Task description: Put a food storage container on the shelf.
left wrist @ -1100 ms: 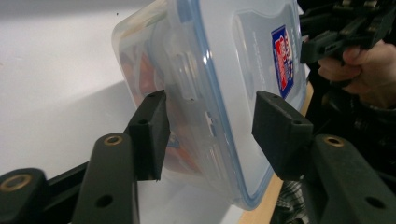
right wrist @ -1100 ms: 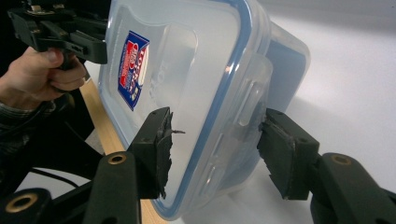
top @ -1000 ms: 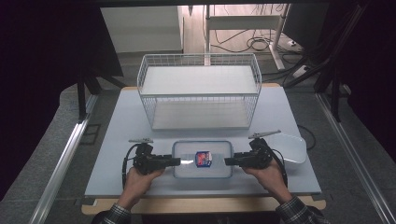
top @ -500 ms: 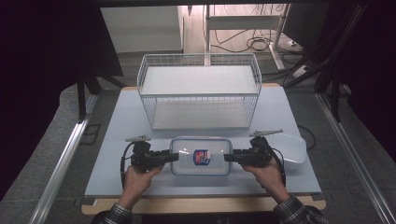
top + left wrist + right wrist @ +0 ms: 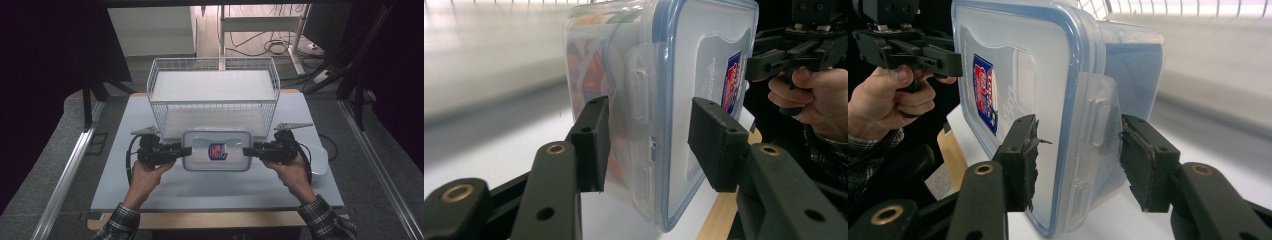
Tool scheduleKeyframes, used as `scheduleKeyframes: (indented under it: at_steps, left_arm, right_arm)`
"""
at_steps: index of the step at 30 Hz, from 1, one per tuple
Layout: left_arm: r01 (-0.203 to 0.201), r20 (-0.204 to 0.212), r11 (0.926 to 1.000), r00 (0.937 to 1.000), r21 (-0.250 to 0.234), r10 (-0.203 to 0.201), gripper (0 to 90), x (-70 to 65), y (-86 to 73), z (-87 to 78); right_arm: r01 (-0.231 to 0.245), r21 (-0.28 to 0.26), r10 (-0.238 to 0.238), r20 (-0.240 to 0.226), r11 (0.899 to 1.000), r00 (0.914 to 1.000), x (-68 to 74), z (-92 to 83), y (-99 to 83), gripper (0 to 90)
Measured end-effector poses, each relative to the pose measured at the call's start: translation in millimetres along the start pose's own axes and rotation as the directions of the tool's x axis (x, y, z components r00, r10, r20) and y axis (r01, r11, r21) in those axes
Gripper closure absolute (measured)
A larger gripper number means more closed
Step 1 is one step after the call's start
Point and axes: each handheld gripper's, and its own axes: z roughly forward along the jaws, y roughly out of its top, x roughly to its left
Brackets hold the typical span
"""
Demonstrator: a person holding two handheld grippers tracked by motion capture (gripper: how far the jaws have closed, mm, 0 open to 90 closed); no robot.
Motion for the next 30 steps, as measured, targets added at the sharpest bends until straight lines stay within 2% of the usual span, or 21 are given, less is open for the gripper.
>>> scheduleKeyframes:
  at_steps: [10, 30]
  left_arm:
    - [-0.03, -0.015, 0.999, 0.9995, -0.035, 0.029, 52.0, -8.7, 34.8, -9.9]
    - [-0.067, -0.032, 0.9937, 0.9974, -0.09, 0.065, 52.0, -6.7, 94.9, -22.1]
  right_arm:
    - [0.038, -0.04, -0.037, 0.014, 0.999, 0.9992, 6.2, -11.5, 36.7, 50.4]
    - [0.086, -0.115, -0.083, 0.03, 0.99, 0.9961, 7.0, -17.8, 97.9, 50.0]
